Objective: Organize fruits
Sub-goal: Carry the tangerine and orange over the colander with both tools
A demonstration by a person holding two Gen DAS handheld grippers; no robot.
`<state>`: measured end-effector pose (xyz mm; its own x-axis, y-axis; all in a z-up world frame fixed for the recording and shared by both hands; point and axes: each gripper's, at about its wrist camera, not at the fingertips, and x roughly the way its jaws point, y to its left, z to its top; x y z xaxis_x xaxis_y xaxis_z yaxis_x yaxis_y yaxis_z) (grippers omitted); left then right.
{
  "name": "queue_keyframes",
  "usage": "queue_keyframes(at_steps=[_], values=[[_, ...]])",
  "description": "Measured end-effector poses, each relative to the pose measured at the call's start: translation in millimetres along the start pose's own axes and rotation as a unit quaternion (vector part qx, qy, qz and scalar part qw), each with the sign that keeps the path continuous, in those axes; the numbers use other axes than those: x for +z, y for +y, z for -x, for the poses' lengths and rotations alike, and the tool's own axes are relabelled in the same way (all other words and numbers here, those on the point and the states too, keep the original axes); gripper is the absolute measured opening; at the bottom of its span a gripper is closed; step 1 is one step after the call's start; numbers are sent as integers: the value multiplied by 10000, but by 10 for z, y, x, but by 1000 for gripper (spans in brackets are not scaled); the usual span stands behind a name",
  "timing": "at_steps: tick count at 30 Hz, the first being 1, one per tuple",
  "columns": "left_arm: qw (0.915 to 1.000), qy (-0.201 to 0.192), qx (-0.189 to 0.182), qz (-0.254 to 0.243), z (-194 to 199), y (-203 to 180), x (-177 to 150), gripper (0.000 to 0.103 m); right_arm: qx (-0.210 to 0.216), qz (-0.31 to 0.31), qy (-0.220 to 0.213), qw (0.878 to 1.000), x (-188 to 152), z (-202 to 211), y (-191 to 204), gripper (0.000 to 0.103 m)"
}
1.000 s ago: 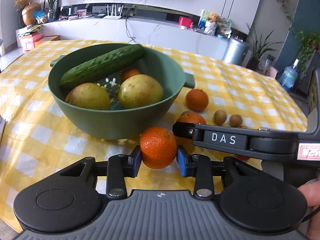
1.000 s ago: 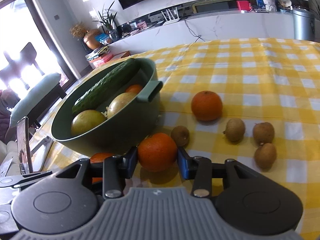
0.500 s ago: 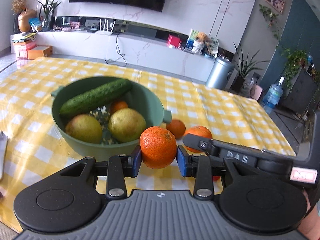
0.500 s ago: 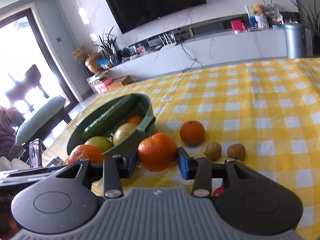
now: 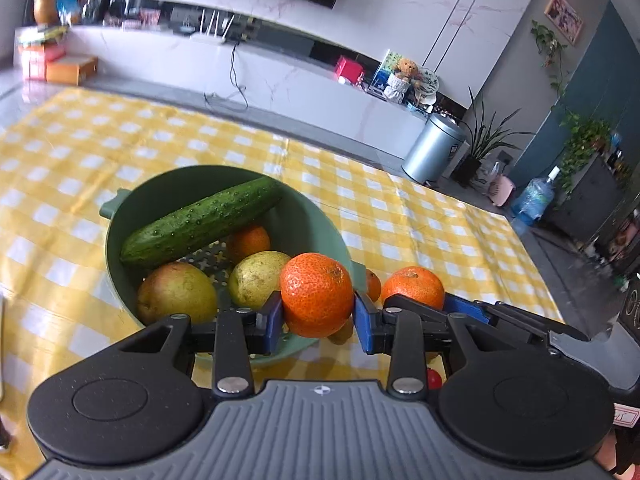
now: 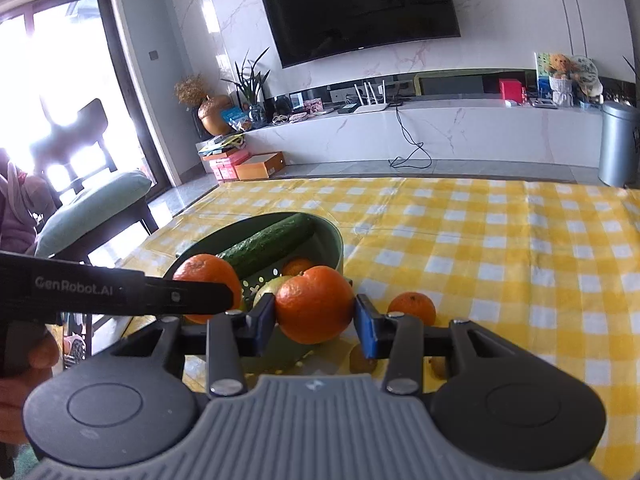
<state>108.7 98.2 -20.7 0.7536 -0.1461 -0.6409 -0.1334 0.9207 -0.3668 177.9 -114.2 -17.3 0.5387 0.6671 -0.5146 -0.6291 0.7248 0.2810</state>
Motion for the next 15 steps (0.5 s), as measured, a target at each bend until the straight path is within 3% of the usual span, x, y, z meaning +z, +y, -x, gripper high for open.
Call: queue_keyframes(at_steps=[7, 15], values=[[9971, 305, -282, 631, -214, 366, 49, 41, 4, 515, 240, 9984, 161, -235, 110, 40], [9958, 592, 12, 693, -285, 446, 31, 41, 93, 1095, 522, 9926, 212, -454, 282, 40]])
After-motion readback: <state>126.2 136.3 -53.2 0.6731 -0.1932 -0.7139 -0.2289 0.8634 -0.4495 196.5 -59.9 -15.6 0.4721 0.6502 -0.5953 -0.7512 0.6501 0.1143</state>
